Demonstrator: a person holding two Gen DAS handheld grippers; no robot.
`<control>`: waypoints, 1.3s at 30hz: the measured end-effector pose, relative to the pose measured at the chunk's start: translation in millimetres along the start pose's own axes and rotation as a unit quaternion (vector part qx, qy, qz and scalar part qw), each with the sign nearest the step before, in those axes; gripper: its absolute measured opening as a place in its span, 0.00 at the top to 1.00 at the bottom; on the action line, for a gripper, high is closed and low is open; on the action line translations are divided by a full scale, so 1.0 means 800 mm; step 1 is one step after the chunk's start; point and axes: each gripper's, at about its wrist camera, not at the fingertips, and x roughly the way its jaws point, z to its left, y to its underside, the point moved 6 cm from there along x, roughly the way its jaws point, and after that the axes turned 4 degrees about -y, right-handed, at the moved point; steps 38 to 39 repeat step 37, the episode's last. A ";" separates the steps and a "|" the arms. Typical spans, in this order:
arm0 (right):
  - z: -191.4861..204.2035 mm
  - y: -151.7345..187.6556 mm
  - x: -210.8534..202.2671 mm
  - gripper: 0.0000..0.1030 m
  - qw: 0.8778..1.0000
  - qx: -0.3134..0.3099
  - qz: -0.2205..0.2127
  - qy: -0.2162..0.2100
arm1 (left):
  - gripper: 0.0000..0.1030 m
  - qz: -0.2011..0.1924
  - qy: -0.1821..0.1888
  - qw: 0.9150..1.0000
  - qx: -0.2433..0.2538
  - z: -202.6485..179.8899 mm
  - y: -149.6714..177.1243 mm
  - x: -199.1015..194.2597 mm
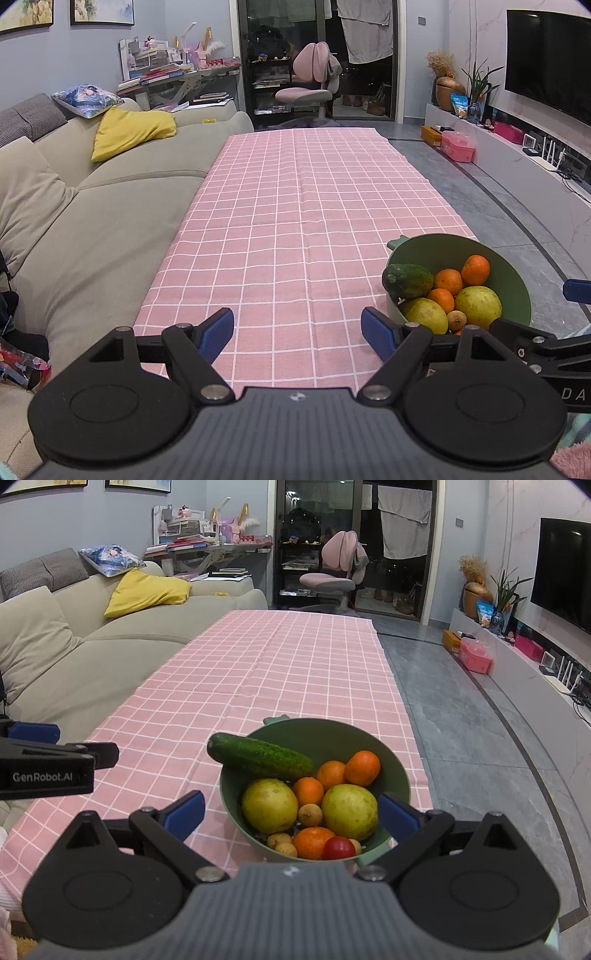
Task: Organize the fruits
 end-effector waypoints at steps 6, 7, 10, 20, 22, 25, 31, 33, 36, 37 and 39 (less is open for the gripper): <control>-0.001 0.000 0.000 0.07 1.000 0.001 0.001 0.000 | 0.11 -0.001 -0.004 1.000 0.000 0.002 -0.001 -0.003; -0.001 0.000 0.000 0.07 1.000 0.001 0.001 0.000 | 0.11 0.000 -0.005 1.000 -0.001 0.001 -0.001 -0.004; -0.001 0.000 0.000 0.07 1.000 0.002 0.001 0.000 | 0.11 -0.001 -0.008 1.000 -0.001 0.002 -0.001 -0.004; -0.001 0.000 0.001 0.07 1.000 0.002 0.002 -0.001 | 0.11 -0.007 -0.011 1.000 0.006 0.000 -0.002 -0.008; -0.001 0.001 0.001 0.07 1.000 0.001 0.002 0.000 | 0.11 -0.008 -0.011 1.000 0.009 -0.001 -0.002 -0.008; -0.001 0.000 0.001 0.07 1.000 0.002 0.002 0.000 | 0.11 -0.010 -0.012 1.000 0.010 0.000 -0.004 -0.008; 0.000 0.001 0.001 0.07 1.000 0.001 0.003 0.000 | 0.11 -0.010 -0.013 1.000 0.009 0.001 -0.003 -0.007; 0.000 0.002 0.002 0.07 1.000 0.000 0.004 -0.001 | 0.11 -0.012 -0.011 1.000 0.010 0.000 -0.003 -0.007; 0.000 0.002 0.002 0.07 1.000 0.000 0.004 0.000 | 0.10 -0.023 -0.014 1.000 0.014 0.000 -0.005 -0.010; 0.000 0.002 0.002 0.07 1.000 0.000 0.004 0.000 | 0.09 -0.025 -0.015 0.999 0.014 0.000 -0.006 -0.011; 0.000 0.002 0.002 0.07 1.000 0.000 0.004 0.000 | 0.09 -0.025 -0.015 0.999 0.014 0.000 -0.006 -0.011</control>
